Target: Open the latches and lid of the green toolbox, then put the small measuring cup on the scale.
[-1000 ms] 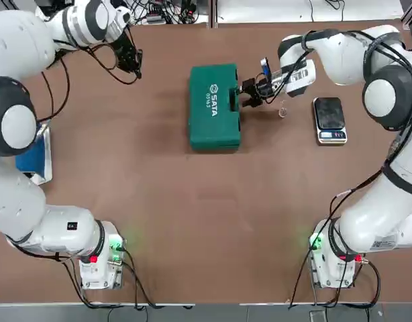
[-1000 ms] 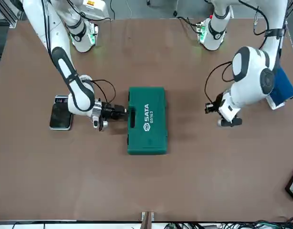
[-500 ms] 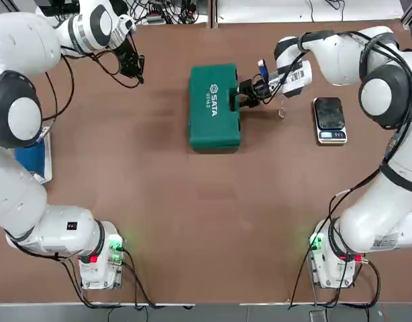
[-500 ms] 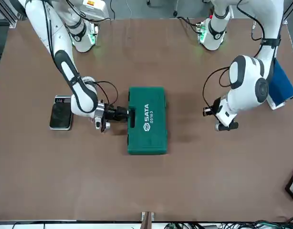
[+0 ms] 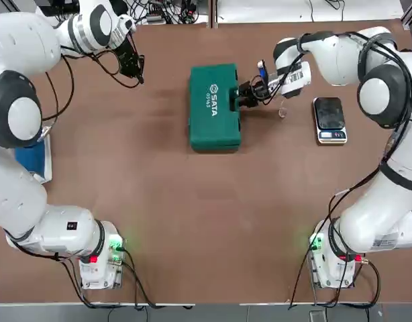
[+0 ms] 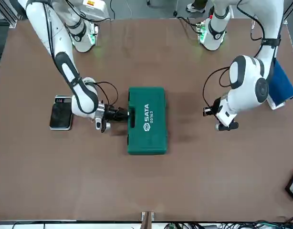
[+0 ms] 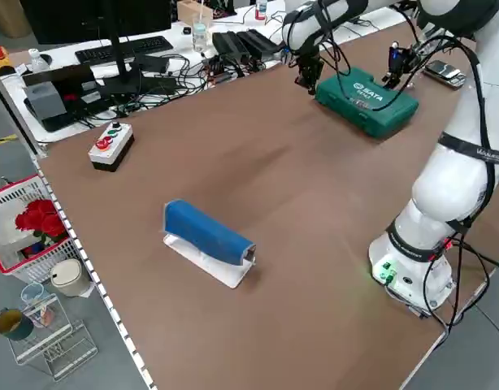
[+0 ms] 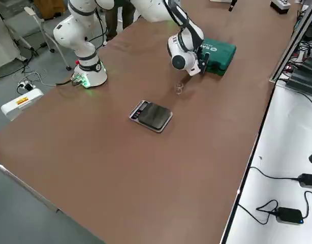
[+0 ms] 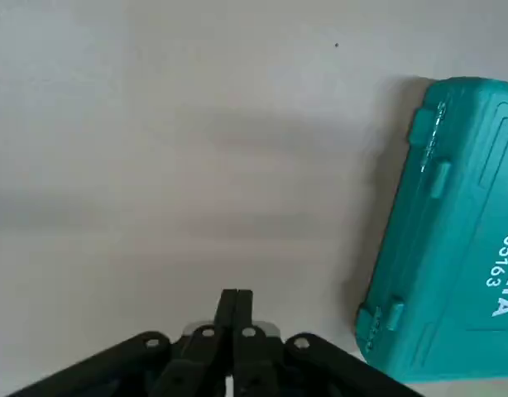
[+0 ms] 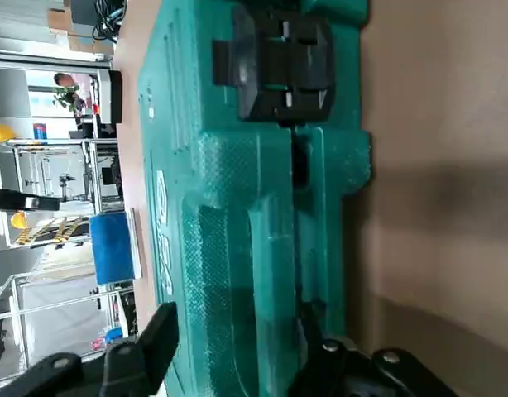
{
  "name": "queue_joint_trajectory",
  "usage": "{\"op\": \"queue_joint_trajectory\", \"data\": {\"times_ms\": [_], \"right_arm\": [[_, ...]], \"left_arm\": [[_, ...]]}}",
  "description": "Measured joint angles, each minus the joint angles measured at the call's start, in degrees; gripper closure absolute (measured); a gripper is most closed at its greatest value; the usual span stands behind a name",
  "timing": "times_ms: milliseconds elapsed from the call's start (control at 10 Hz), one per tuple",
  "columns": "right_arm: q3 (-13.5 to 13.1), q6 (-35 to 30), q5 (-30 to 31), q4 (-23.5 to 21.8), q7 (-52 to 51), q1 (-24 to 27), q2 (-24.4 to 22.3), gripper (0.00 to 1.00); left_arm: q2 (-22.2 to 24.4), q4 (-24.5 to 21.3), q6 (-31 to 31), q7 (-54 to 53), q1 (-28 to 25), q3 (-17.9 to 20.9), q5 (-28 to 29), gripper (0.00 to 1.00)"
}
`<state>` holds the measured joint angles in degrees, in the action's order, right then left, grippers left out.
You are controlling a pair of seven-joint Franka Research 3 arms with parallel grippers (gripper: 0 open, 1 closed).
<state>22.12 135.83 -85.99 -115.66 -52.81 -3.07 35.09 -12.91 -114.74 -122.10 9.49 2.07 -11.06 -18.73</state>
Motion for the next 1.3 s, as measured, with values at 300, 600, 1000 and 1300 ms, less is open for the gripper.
{"op": "queue_joint_trajectory", "data": {"times_ms": [300, 600, 1000, 1300], "right_arm": [[0.0, 0.3, -0.4, 0.4, -0.5, 0.0, 0.4, 0.42], [-0.2, 1.2, -0.4, 0.4, -0.7, 0.0, 0.9, 0.75], [0.5, 2.6, -0.3, 1.0, -0.6, 0.0, 0.3, 0.78], [1.2, 3.2, -0.3, 1.1, 1.6, -0.6, -2.4, 0.79]], "left_arm": [[0.0, 0.0, 0.0, 0.0, -0.1, 0.0, 0.0, 0.99], [0.0, 0.0, -0.1, 0.0, -0.1, 0.0, 0.0, 0.99], [0.0, 0.1, -0.1, 0.0, -0.2, 0.0, 0.0, 0.99], [0.0, 0.3, -0.1, 0.0, -0.4, 0.0, 0.0, 0.99]]}}
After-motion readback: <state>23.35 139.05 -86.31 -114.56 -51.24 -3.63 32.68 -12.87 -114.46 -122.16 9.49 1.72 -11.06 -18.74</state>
